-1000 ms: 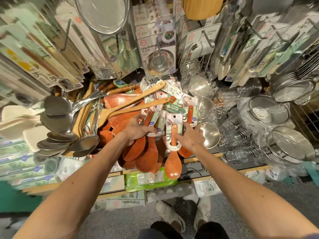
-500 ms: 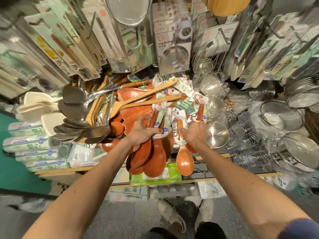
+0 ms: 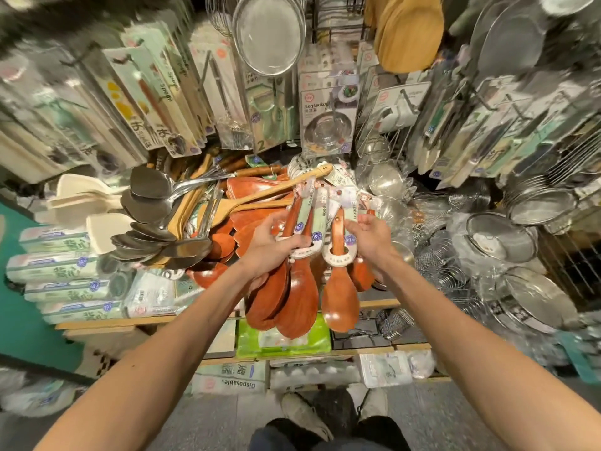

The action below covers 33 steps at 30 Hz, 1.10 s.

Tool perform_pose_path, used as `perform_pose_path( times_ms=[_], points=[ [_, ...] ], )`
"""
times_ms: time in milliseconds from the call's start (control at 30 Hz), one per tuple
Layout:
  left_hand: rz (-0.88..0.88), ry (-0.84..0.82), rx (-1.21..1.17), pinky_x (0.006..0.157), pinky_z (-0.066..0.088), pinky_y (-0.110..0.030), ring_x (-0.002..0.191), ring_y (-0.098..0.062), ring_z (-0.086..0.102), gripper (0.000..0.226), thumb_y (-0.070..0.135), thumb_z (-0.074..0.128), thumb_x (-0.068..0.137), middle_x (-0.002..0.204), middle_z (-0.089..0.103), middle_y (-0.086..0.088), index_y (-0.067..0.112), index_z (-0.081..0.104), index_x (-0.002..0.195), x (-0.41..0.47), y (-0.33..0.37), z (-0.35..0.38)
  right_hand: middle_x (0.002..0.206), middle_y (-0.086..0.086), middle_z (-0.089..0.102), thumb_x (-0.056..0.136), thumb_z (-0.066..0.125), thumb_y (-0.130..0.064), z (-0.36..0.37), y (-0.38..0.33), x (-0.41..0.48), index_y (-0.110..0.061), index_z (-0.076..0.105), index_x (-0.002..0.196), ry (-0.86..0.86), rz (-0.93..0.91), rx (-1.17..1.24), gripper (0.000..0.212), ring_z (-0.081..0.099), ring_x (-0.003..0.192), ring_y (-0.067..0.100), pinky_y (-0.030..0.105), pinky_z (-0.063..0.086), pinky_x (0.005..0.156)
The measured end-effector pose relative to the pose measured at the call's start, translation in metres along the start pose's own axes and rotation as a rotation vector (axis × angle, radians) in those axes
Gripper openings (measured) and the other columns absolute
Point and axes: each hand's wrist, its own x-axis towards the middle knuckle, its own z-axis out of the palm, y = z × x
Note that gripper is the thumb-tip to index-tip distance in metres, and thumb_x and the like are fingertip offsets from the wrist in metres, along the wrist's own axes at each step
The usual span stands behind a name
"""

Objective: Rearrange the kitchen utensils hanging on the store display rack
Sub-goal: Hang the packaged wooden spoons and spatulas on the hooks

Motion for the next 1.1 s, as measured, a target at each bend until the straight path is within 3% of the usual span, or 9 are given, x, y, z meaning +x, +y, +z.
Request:
perform_pose_path(
  times_ms=[100,167,267,467,600,733,867,1000,1100],
  points=[
    [0.062,-0.044,-0.136,0.095,0.055,-0.045,0.106,-0.022,0.069,0.071,0.011,0.088,0.071,0.12,0.069,-0.005,0.025,0.052,0.131,-0.014,0.029,0.005,0.116,0.024,0.069,0.099,0.054,-0.015,-0.009,-0.029,-0.024,0.002,0.051,0.122,-0.106,0.007,0.195,0.029,0.066,0.11,0.038,0.06,0.048,0.1],
    [0.14,-0.071,-0.202,0.089,0.059,-0.04,0.1,-0.017,0.072,0.072,0.006,0.084,0.074,0.118,0.07,-0.005,0.023,0.049,0.135,-0.021,0.051,0.013,0.119,0.018,0.07,0.099,0.051,-0.022,-0.016,-0.05,-0.041,-0.003,0.044,0.136,-0.159,-0.041,0.259,0.041,0.066,0.112,0.035,0.061,0.042,0.105],
    [0.259,-0.078,-0.24,0.08,0.06,-0.03,0.094,-0.012,0.072,0.064,0.004,0.077,0.08,0.116,0.069,-0.005,0.025,0.048,0.133,-0.032,0.087,0.025,0.115,0.016,0.072,0.1,0.055,-0.024,-0.025,-0.085,-0.064,-0.004,0.048,0.133,-0.193,-0.144,0.333,0.039,0.07,0.106,0.031,0.052,0.052,0.097],
    [0.506,-0.114,-0.134,0.091,0.05,-0.028,0.101,-0.005,0.066,0.068,0.032,0.073,0.07,0.111,0.068,0.009,0.033,0.045,0.132,-0.043,0.151,0.044,0.115,0.011,0.072,0.061,0.093,-0.036,-0.041,-0.149,-0.102,-0.009,0.056,0.128,-0.033,-0.385,0.236,0.082,0.071,0.104,0.027,0.05,0.055,0.094],
    [0.595,-0.096,-0.082,0.091,0.044,-0.017,0.106,0.008,0.06,0.071,0.044,0.079,0.076,0.117,0.064,0.019,0.033,0.042,0.135,-0.052,0.177,0.054,0.106,0.01,0.075,0.078,0.082,-0.014,-0.062,-0.173,-0.113,-0.011,0.06,0.118,-0.01,-0.467,0.25,0.046,0.073,0.098,0.027,0.051,0.056,0.092],
    [0.656,-0.064,-0.034,0.084,0.038,-0.005,0.104,0.02,0.054,0.072,0.046,0.078,0.08,0.118,0.059,0.025,0.032,0.037,0.139,-0.063,0.195,0.057,0.12,0.006,0.07,0.063,0.089,-0.036,-0.075,-0.187,-0.117,-0.015,0.052,0.133,-0.047,-0.555,0.193,0.082,0.07,0.107,0.023,0.048,0.055,0.095],
    [0.68,-0.023,-0.021,0.096,0.042,-0.018,0.108,0.017,0.056,0.074,0.05,0.079,0.078,0.119,0.06,0.026,0.037,0.035,0.136,-0.071,0.216,0.056,0.142,0.007,0.056,0.048,0.093,-0.058,-0.083,-0.205,-0.117,-0.019,0.042,0.144,-0.076,-0.633,0.182,0.116,0.058,0.126,0.024,0.051,0.05,0.102],
    [0.728,0.08,-0.06,0.105,0.047,-0.037,0.11,0.002,0.063,0.073,0.041,0.084,0.074,0.117,0.066,0.017,0.037,0.04,0.132,-0.078,0.242,0.054,0.113,0.003,0.074,0.075,0.085,-0.026,-0.092,-0.229,-0.115,-0.017,0.06,0.125,-0.158,-0.713,0.175,0.057,0.071,0.105,0.02,0.048,0.055,0.095],
    [0.743,0.213,-0.094,0.1,0.05,-0.043,0.104,-0.006,0.067,0.067,0.055,0.076,0.065,0.113,0.069,0.011,0.047,0.042,0.123,-0.08,0.26,0.051,0.116,0.001,0.073,0.071,0.084,-0.04,-0.096,-0.249,-0.114,-0.021,0.06,0.124,-0.234,-0.731,0.171,0.061,0.069,0.108,0.022,0.05,0.052,0.099]
  ],
)
